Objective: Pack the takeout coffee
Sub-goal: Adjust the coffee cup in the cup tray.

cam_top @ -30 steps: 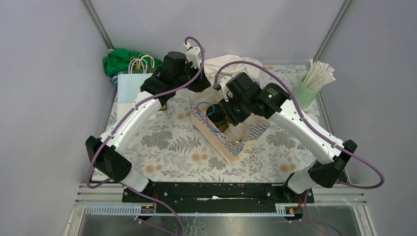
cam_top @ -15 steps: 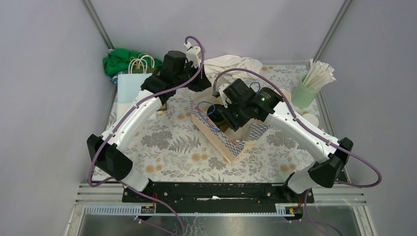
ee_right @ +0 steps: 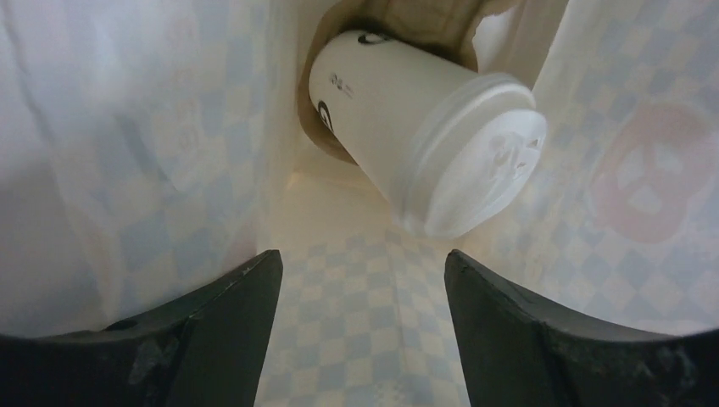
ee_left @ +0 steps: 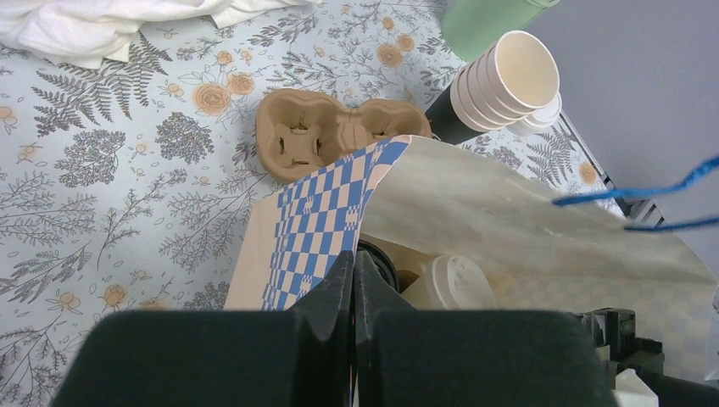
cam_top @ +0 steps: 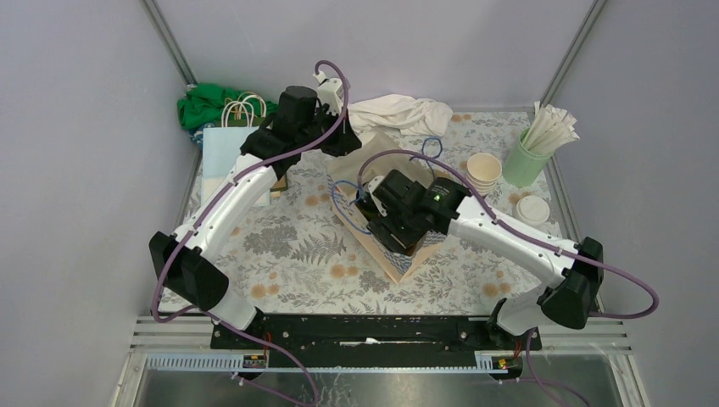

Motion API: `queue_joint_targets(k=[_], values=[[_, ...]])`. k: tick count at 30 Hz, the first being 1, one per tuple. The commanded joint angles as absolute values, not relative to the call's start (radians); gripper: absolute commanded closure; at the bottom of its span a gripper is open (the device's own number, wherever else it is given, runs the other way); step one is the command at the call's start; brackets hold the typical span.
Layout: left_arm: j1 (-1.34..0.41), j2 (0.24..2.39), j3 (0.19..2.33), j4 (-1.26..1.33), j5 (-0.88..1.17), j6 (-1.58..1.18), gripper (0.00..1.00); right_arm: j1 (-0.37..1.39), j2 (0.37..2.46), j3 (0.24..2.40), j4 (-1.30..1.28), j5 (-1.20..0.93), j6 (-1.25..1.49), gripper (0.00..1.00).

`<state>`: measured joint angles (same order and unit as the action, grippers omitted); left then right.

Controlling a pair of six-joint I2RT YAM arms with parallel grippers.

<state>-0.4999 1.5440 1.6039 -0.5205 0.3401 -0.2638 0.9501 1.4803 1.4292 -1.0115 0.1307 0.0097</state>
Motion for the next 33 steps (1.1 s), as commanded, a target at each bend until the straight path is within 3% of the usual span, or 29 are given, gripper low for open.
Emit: queue_joint_targets(k=[1,6,15,33], values=[[-0.485,1.529,1.657,-0.447,0.357,-0.285,1.0,0.97,1.401,1.374,-0.998,0.208,0.054,0.2],[-0.48,1.527,1.658,-0.442,0.38,-0.294,1.0,0.972,1.39,1.354,-0.974,0.283,0.056,0.12],[-0.477,1.533,1.658,-0.442,0.419,-0.295,1.0,0.961,1.478,1.379,-0.89,0.336,-0.035,0.12],[-0.468,1.561,1.674,-0.458,0.436,-0.299,1.0,0.874,1.567,1.396,-0.839,0.191,-0.053,0.35]])
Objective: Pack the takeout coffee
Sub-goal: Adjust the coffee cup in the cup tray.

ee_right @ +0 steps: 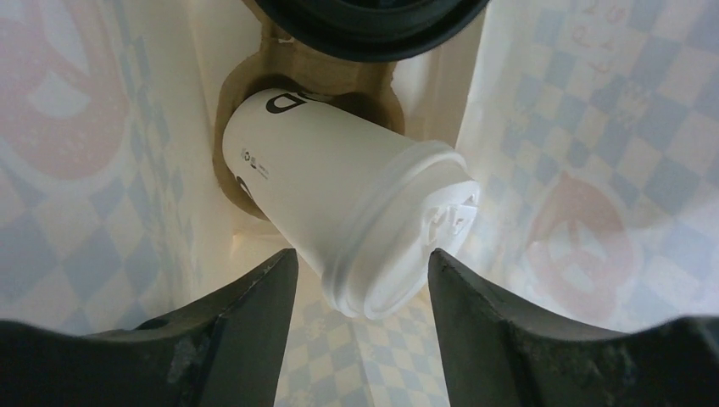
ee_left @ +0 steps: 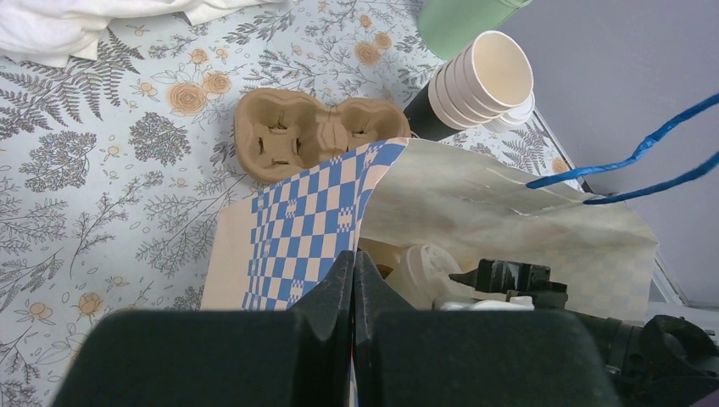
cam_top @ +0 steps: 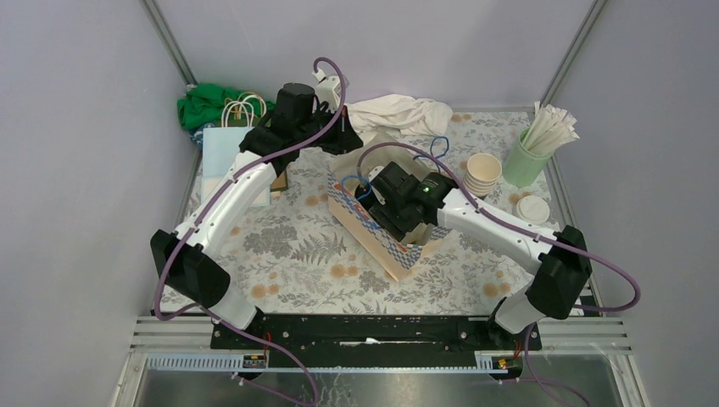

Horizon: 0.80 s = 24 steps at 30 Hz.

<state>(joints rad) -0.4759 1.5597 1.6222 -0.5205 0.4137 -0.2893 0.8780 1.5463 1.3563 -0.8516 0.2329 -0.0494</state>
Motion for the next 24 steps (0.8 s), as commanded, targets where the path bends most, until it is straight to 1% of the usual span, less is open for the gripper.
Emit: queue_joint_targets(k=[1,6,12,19,22,23,24], values=[[-0.467,1.564,1.674,-0.459,0.437,-0.299,1.0,0.874,1.574,1.398,-0.843,0.192,-0.051,0.37],[-0.462,1.572,1.676,-0.46,0.445,-0.299,1.0,0.873,1.581,1.417,-0.854,0.226,-0.049,0.46],[-0.459,1.581,1.678,-0.46,0.448,-0.301,1.0,0.873,1.592,1.5,-0.915,0.279,-0.051,0.56],[-0.454,1.599,1.691,-0.462,0.451,-0.308,1.0,0.876,1.591,1.581,-0.983,0.331,-0.061,0.58],[-0.452,1.602,1.694,-0.463,0.453,-0.308,1.0,0.875,1.584,1.58,-1.0,0.339,-0.061,0.58],[-0.451,1.603,1.692,-0.463,0.456,-0.308,1.0,0.875,1.581,1.575,-1.002,0.337,-0.057,0.56],[-0.45,1.604,1.69,-0.463,0.458,-0.308,1.0,0.875,1.58,1.568,-1.002,0.33,-0.049,0.5]])
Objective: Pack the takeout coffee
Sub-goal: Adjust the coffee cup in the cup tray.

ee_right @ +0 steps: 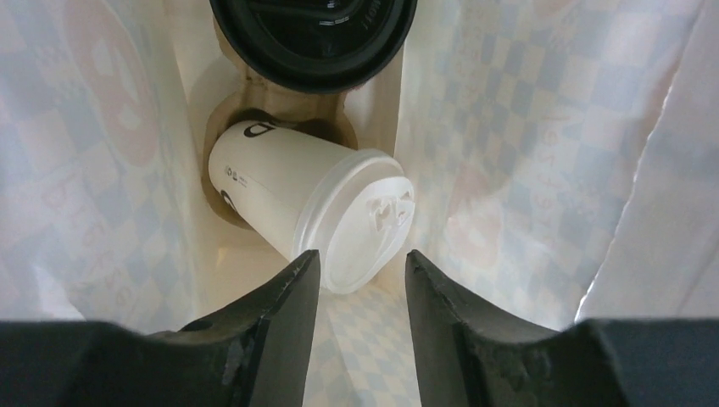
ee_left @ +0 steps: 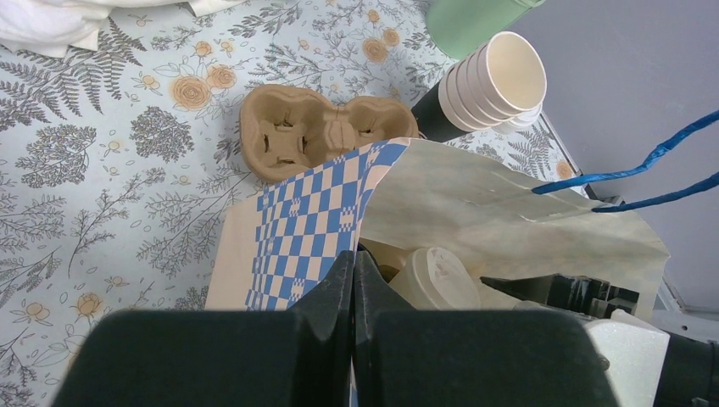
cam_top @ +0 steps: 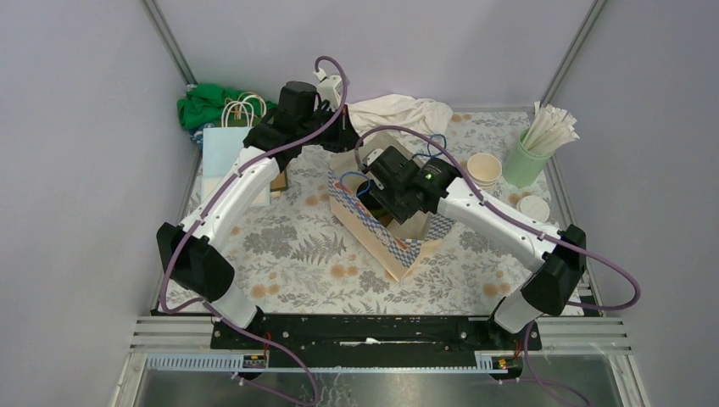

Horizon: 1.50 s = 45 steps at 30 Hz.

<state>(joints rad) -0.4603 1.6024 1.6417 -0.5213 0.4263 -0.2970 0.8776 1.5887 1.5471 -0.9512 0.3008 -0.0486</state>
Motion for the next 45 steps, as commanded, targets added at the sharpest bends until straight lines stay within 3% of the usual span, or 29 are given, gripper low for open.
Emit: queue_joint_targets(k=[1,5,14,19,29,34,45], values=[[-0.45,1.603,1.688,-0.462,0.461,-0.309,1.0,0.876,1.581,1.563,-0.999,0.315,-0.045,0.46],[-0.447,1.6,1.684,-0.463,0.464,-0.309,1.0,0.814,1.59,1.549,-0.97,0.179,-0.008,0.45],[-0.441,1.6,1.691,-0.463,0.469,-0.308,1.0,0.74,1.661,1.575,-0.955,0.041,0.016,0.21],[-0.439,1.603,1.694,-0.463,0.473,-0.314,1.0,0.739,1.661,1.529,-0.959,0.024,0.022,0.19],[-0.433,1.614,1.695,-0.462,0.481,-0.32,1.0,0.77,1.682,1.447,-0.952,0.089,0.043,0.34],[-0.43,1.614,1.697,-0.465,0.483,-0.319,1.0,0.773,1.683,1.47,-0.946,0.115,0.042,0.55],[-0.425,1.634,1.723,-0.497,0.46,-0.333,1.0,0.819,1.647,1.624,-1.027,0.271,0.005,0.65]])
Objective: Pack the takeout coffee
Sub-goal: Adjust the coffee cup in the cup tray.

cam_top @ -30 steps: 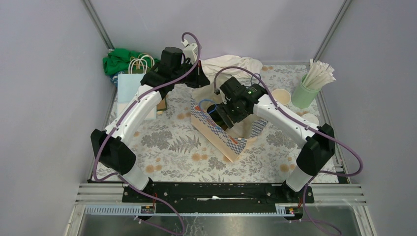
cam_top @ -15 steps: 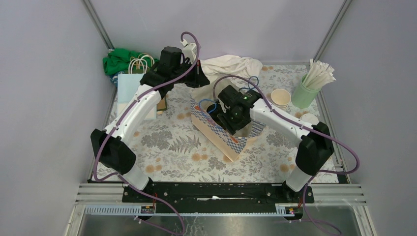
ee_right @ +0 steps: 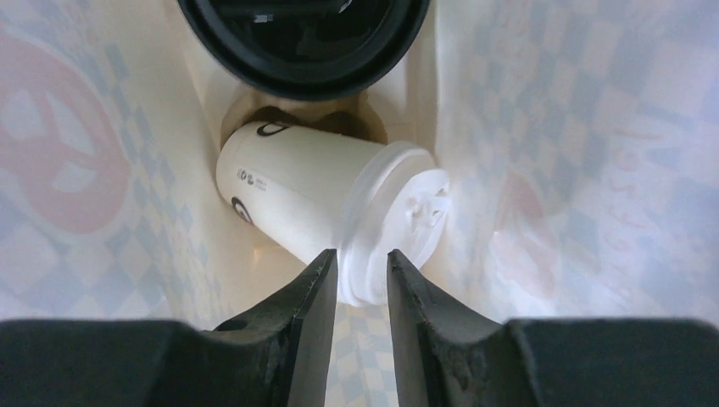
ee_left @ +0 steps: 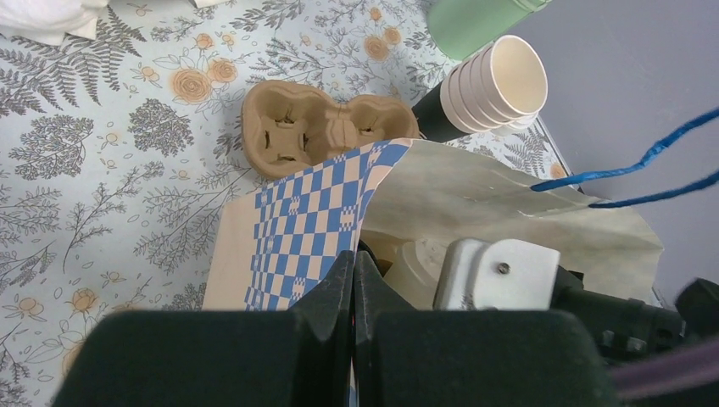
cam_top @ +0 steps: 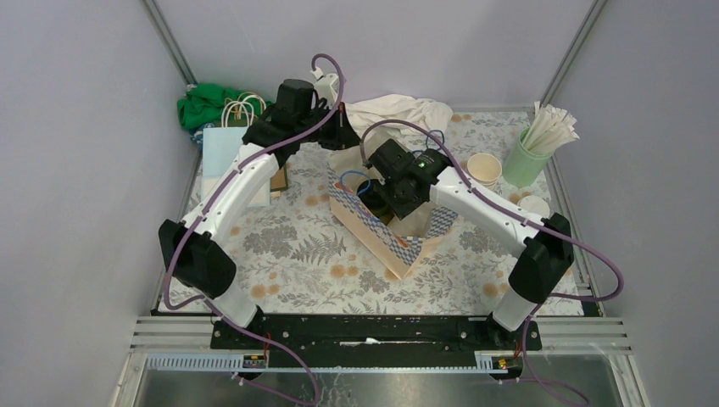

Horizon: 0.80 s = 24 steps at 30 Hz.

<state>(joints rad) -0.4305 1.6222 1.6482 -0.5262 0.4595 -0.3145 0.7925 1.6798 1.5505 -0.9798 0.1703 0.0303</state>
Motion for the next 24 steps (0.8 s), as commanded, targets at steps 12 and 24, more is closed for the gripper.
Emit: queue_joint_targets(k=[12,24], values=[[-0.422,1.653,1.736,-0.519,0.463,-0.348,1.0,0.867,1.648,1.633,-1.083,0.387,0.014,0.54],[-0.388,1.606,1.728,-0.495,0.425,-0.379,1.0,0.856,1.55,1.555,-1.094,0.157,0.076,0.55]])
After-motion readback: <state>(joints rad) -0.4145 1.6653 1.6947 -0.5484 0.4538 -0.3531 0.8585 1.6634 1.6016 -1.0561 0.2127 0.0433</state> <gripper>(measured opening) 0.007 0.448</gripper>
